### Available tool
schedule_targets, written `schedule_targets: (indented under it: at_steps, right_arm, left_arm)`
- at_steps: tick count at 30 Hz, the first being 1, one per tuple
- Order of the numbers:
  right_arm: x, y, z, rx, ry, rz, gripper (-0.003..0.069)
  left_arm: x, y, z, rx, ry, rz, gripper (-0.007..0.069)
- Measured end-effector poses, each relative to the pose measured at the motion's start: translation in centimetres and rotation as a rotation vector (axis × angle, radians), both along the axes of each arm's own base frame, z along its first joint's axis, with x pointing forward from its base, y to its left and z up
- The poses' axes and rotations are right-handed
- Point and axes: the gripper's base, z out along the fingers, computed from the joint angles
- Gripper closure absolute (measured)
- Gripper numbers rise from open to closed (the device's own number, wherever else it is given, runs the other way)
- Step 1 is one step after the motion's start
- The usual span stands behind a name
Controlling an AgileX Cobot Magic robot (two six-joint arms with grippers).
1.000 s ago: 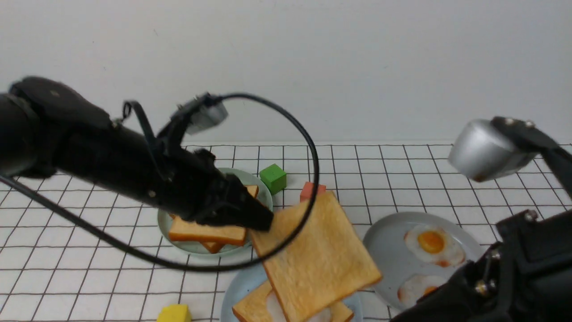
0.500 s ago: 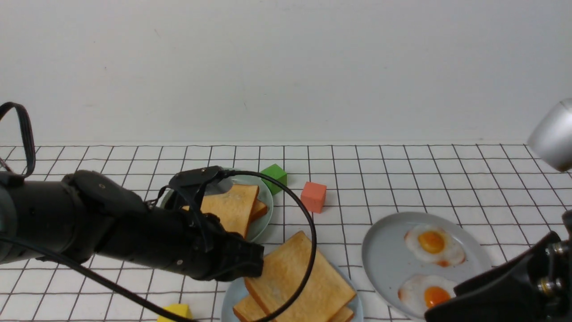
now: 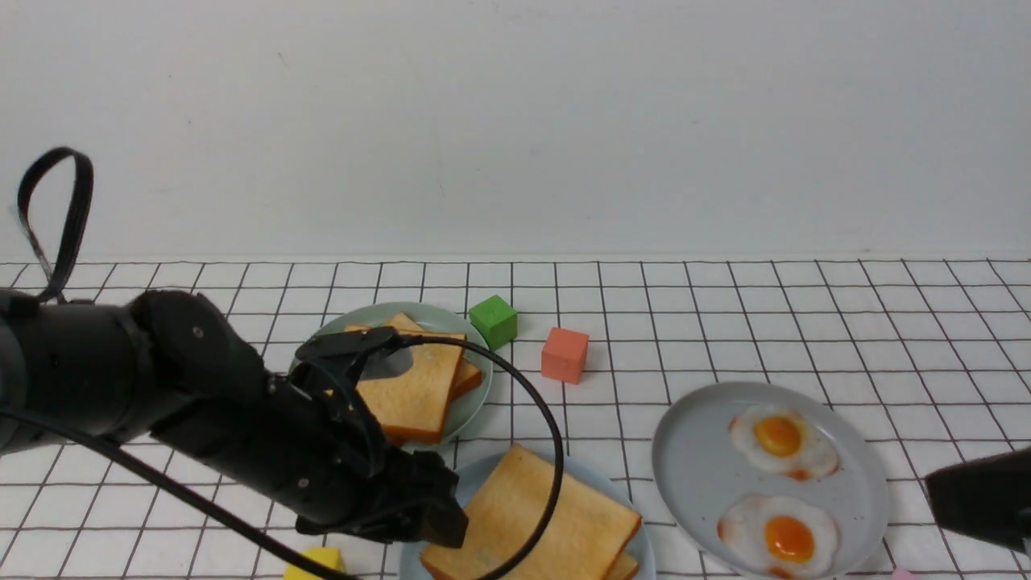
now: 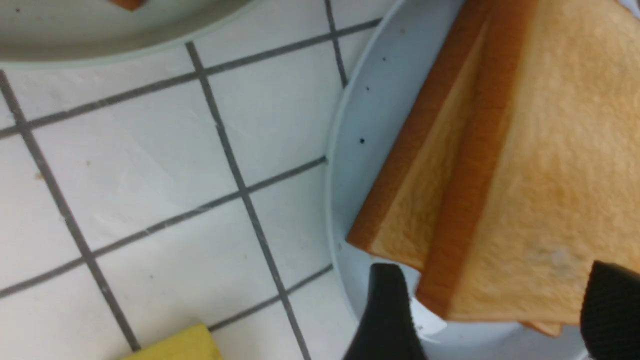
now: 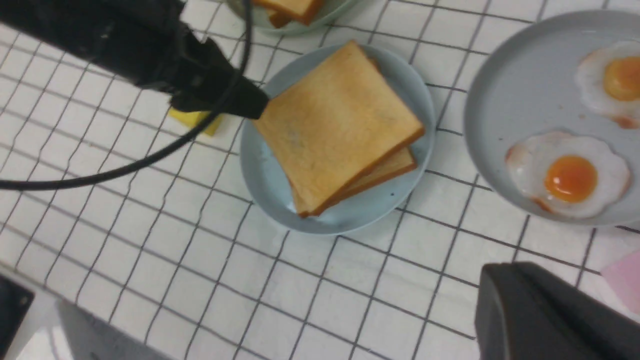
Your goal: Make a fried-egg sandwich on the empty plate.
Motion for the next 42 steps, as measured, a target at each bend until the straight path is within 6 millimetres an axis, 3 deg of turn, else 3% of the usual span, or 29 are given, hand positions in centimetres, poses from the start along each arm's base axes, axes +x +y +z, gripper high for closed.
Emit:
schedule_targets:
  at_steps: [3,6,11,16,17,19,22,23,27,31,36,42]
  right_arm:
    - [-1.1,-1.5,-1.3,0.013,-0.030,-0.064,0.0669]
    - [-3.4,-4.5,-3.1,0.054,-0.154,-0.132,0.0669]
    - [-5.6,-7.4,-4.7,0.110,-0.380,-0.166,0.0668]
    - [-6.0,-8.6,-6.5,0.089,-0.663,-0.166,0.0666]
    - [-6.0,-8.6,-6.7,0.086,-0.673,-0.162,0.0666]
    - [-5.8,-8.6,-7.4,0.041,-0.763,-0.148,0.0665]
    - [-5.3,-8.5,-8.4,-0.037,-0.815,-0.131,0.0665]
    - [-5.2,-8.4,-8.8,-0.057,-0.817,-0.127,0.0664]
    - [-4.9,-8.3,-9.9,-0.113,-0.816,-0.114,0.0662]
    - [-4.7,-8.2,-10.7,-0.137,-0.811,-0.101,0.0662]
    - [-4.5,-8.0,-11.6,-0.154,-0.793,-0.092,0.0659]
    - [-4.5,-8.0,-11.9,-0.160,-0.786,-0.089,0.0657]
  left_arm:
    - [0.2,-0.2,1.3,0.008,0.028,-0.019,0.0081]
    - [0.4,-0.4,4.0,0.020,0.097,-0.026,0.0081]
    - [-1.4,0.1,7.7,0.004,0.131,-0.044,0.0141]
    - [-6.1,1.7,13.4,-0.077,0.015,-0.003,0.0343]
    - [-6.5,1.9,13.7,-0.085,0.006,0.004,0.0363]
    - [-9.3,2.9,15.0,-0.128,-0.040,0.038,0.0484]
    - [-13.1,4.3,15.3,-0.180,-0.081,0.079,0.0624]
    - [-14.0,4.7,15.3,-0.200,-0.090,0.091,0.0638]
    - [-18.0,6.0,15.5,-0.311,-0.181,0.130,0.0638]
    - [-21.2,7.7,17.3,-0.444,-0.441,0.175,0.0638]
    - [-22.7,8.7,18.8,-0.518,-0.667,0.196,0.0638]
    - [-22.7,8.8,18.9,-0.516,-0.690,0.194,0.0638]
